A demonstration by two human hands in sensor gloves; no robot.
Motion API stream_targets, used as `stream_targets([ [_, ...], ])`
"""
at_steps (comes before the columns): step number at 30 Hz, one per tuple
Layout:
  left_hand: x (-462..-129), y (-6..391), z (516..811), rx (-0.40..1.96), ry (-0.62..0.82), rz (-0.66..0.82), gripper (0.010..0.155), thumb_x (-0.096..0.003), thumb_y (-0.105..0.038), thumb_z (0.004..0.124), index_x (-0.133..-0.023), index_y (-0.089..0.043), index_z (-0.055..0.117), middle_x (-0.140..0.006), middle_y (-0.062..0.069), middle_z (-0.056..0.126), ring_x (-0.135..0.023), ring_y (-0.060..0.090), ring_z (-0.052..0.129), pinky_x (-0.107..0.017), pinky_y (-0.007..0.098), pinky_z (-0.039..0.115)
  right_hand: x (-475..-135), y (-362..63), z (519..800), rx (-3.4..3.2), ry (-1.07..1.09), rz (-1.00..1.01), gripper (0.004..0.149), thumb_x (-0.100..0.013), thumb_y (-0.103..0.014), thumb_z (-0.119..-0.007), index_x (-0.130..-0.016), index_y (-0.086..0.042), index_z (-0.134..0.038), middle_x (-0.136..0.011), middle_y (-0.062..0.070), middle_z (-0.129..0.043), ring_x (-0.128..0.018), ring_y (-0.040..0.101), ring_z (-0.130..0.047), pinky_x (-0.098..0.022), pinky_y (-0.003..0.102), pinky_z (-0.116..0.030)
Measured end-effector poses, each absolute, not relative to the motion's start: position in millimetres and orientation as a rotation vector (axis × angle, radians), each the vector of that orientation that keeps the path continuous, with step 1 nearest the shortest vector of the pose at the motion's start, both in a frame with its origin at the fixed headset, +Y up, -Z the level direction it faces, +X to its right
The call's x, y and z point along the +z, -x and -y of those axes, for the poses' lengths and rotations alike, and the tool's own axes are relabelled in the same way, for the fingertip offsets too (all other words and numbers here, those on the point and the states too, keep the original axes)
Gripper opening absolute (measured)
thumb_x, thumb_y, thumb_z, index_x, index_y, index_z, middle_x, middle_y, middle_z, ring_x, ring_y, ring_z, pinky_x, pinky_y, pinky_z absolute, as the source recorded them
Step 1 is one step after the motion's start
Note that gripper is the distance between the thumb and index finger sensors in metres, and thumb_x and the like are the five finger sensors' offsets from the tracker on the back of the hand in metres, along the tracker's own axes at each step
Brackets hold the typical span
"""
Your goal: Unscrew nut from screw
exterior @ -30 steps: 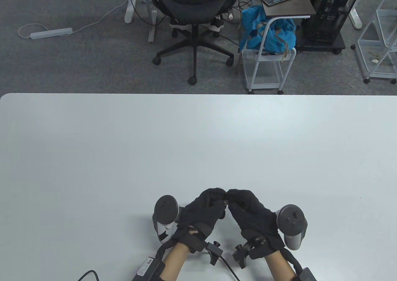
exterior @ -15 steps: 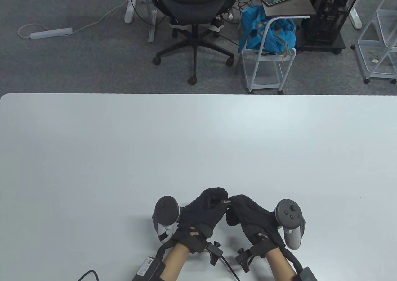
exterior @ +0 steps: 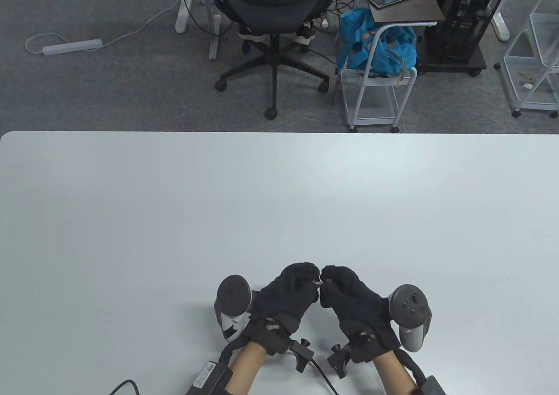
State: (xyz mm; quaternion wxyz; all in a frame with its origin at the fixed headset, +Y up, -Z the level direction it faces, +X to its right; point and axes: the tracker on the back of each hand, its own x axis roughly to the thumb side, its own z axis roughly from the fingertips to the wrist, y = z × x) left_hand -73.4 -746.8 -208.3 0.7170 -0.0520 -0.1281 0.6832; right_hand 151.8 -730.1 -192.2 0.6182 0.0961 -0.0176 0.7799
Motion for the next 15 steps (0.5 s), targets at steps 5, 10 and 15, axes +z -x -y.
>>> stream_targets([
  [5, -207.8, 74.1, 747.4, 1.524, 0.121, 0.27, 0.049, -0.0494, -0.04, 0.083, -0.094, -0.022, 0.078, -0.082, 0.014, 0.092, -0.052, 0.023, 0.099, -0.051, 0.055, 0.084, -191.6, -150.8, 726.6, 1.822, -0.281, 0.071, 0.05, -0.054, -0.037, -0.076, -0.098, -0.013, -0.072, -0.073, 0.012, -0.091, -0.06, 0.033, -0.094, -0.057, 0.06, -0.077],
  [10, -207.6, 74.5, 748.0, 1.517, 0.123, 0.258, 0.049, -0.0492, -0.04, 0.084, -0.094, -0.022, 0.079, -0.081, 0.014, 0.092, -0.051, 0.023, 0.099, -0.05, 0.055, 0.084, -190.3, -150.3, 724.8, 1.85, -0.282, 0.107, 0.046, -0.054, -0.033, -0.078, -0.098, -0.019, -0.074, -0.084, 0.012, -0.085, -0.069, 0.036, -0.09, -0.059, 0.062, -0.074],
  [15, -207.1, 74.3, 749.2, 1.514, 0.137, 0.252, 0.05, -0.0494, -0.042, 0.083, -0.094, -0.02, 0.079, -0.078, 0.013, 0.093, -0.049, 0.022, 0.1, -0.049, 0.055, 0.085, -189.6, -150.4, 721.9, 1.913, -0.308, 0.163, 0.044, -0.054, -0.034, -0.076, -0.095, -0.02, -0.077, -0.084, 0.01, -0.086, -0.069, 0.037, -0.091, -0.059, 0.061, -0.074],
])
